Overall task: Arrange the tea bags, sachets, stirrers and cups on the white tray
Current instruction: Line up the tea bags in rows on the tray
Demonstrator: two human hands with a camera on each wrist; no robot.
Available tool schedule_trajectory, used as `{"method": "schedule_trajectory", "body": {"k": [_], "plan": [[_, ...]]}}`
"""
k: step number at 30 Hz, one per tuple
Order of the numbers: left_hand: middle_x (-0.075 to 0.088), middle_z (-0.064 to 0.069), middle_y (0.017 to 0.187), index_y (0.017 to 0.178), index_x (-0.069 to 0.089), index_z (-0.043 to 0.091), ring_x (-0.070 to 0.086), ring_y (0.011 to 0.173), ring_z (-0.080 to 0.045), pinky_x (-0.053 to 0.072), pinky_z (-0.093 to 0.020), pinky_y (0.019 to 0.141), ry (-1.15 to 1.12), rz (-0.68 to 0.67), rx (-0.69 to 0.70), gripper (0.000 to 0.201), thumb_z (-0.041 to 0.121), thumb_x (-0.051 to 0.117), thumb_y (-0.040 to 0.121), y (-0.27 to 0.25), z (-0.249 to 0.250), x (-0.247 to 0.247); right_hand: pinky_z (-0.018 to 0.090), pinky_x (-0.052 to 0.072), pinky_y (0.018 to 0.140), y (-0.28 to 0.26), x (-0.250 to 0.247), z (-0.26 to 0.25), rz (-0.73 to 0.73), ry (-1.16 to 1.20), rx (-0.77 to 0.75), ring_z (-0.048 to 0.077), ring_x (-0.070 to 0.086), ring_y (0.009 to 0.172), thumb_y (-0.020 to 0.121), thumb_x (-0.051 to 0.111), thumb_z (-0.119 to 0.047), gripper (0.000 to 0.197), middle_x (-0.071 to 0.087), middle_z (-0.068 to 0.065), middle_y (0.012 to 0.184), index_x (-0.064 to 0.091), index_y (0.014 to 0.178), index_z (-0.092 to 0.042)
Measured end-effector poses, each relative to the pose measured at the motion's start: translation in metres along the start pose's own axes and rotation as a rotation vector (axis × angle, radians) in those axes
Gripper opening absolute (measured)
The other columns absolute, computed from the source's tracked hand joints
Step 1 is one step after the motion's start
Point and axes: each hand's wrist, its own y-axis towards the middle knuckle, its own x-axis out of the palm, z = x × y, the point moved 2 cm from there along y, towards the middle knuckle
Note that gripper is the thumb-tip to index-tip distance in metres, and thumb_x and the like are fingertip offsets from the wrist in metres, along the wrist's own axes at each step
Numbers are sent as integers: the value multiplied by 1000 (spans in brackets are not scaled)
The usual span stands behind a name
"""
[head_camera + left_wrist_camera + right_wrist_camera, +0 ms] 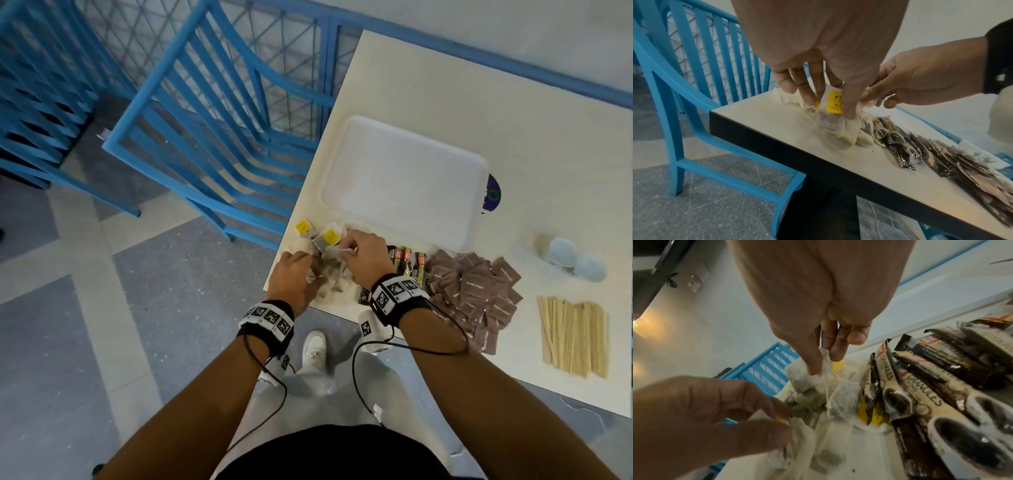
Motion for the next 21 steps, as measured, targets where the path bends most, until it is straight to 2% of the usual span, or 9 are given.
{"method": "schedule_trajectory", "body": {"k": [3, 6, 8, 11, 13, 15, 17, 19, 21], "plan": [[68, -2, 99, 89, 68, 17, 51, 96, -30, 43, -39, 81, 58, -68, 37, 19, 29, 79, 82, 5, 4, 4, 22, 46, 68, -5, -10, 3, 2, 55, 29, 11, 58, 73, 86, 71, -9, 8, 68, -5, 84, 69, 86, -16], [67, -2, 84, 76, 64, 19, 49, 87, -29, 49, -45, 72, 51, -55, 59, 16, 21, 80, 77, 6, 6, 10, 10, 41, 62, -8, -17, 9, 39, 126, 51, 0, 55, 69, 85, 74, -10, 9, 66, -6, 83, 69, 86, -18], [68, -2, 81, 75, 65, 18, 50, 85, -28, 50, -46, 67, 30, -31, 57, 16, 15, 80, 76, 6, 8, 13, 6, 39, 60, -10, -22, 13, 55, 146, 59, 2, 55, 69, 84, 75, -12, 9, 66, -6, 82, 70, 87, -18], [70, -3, 85, 82, 69, 13, 53, 90, -28, 50, -43, 72, -2, 16, 22, 11, 14, 79, 78, 4, 12, 10, 14, 41, 66, -9, -32, 19, 51, 153, 78, 7, 56, 73, 85, 74, -16, 9, 67, -6, 85, 73, 93, -19], [64, -1, 87, 90, 70, 11, 53, 89, -25, 47, -37, 76, -41, 35, 4, 12, 15, 79, 82, 4, 19, 6, 11, 41, 67, -9, -43, 20, 37, 168, 66, 5, 57, 75, 87, 71, -17, 10, 66, -8, 85, 72, 95, -22], [60, 4, 91, 100, 70, 12, 54, 88, -19, 45, -32, 76, -159, 22, -41, 13, 13, 75, 88, 10, 30, -1, 14, 45, 71, -8, -56, 22, 24, 200, 37, 8, 61, 81, 88, 69, -18, 12, 68, -9, 88, 71, 95, -27], [64, 2, 99, 107, 71, 15, 59, 91, -16, 49, -29, 80, -291, 13, -111, 15, 13, 70, 92, 21, 42, -8, 20, 51, 78, -7, -72, 24, 9, 241, 21, 10, 65, 87, 89, 68, -19, 14, 71, -7, 93, 70, 96, -30], [69, 2, 97, 107, 74, 18, 63, 86, -11, 52, -29, 81, -354, 3, -184, 14, 16, 67, 95, 35, 53, -14, 26, 56, 81, -5, -91, 22, -15, 305, 30, 12, 68, 89, 89, 67, -19, 14, 72, -6, 99, 71, 97, -30], [72, 0, 83, 97, 75, 19, 66, 73, -10, 55, -30, 71, -533, -7, -266, 13, 12, 63, 97, 47, 69, -21, 29, 60, 76, -5, -114, 16, -50, 422, 42, 18, 72, 83, 91, 66, -16, 14, 71, -2, 103, 72, 101, -25]]}}
